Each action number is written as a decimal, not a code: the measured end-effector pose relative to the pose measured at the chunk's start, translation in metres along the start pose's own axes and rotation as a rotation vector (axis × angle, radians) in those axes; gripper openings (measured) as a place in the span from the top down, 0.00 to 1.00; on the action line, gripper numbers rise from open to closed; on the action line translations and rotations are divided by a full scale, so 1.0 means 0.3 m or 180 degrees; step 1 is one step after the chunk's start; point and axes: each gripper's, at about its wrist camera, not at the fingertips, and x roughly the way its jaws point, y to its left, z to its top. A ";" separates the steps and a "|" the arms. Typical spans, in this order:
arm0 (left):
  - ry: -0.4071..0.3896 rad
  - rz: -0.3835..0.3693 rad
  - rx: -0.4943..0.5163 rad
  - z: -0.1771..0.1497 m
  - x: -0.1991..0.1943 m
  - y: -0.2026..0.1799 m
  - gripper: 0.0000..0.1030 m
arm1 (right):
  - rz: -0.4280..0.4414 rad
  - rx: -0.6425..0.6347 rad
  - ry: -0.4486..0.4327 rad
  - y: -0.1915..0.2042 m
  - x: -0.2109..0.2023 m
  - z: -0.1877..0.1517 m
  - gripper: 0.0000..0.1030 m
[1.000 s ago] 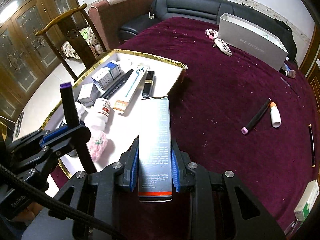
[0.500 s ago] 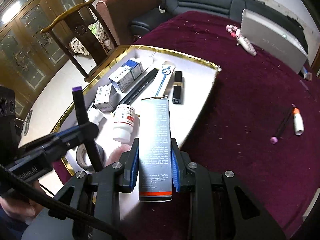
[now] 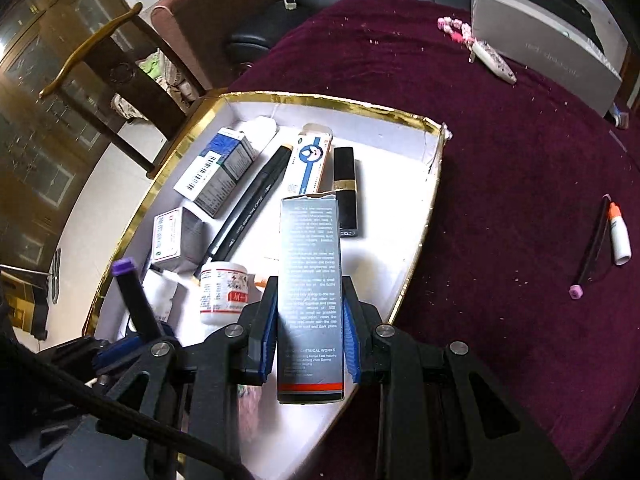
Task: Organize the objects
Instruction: 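Lower the marker and box into the tray and open both tools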
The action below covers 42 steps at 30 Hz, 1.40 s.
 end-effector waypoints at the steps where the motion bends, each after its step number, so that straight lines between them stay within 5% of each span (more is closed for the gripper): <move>1: 0.0047 0.0065 -0.0002 0.002 0.008 0.010 0.89 | 0.0000 0.0005 0.0020 0.001 0.009 0.001 0.76; 18: 0.0329 0.0370 -0.0245 -0.025 0.125 0.076 0.88 | -0.0216 -0.0109 0.0204 0.012 0.105 -0.020 0.75; 22: 0.0275 0.0425 -0.0217 -0.035 0.118 0.066 0.88 | -0.0172 -0.0093 0.0224 0.008 0.099 -0.030 0.75; 28: 0.0271 0.0438 -0.0292 -0.043 0.106 0.059 0.82 | -0.0155 -0.0162 0.0224 0.020 0.070 -0.048 0.55; 42: 0.0028 0.0509 -0.0107 -0.047 0.039 -0.055 0.76 | 0.0167 0.0000 -0.0012 -0.047 -0.066 -0.108 0.54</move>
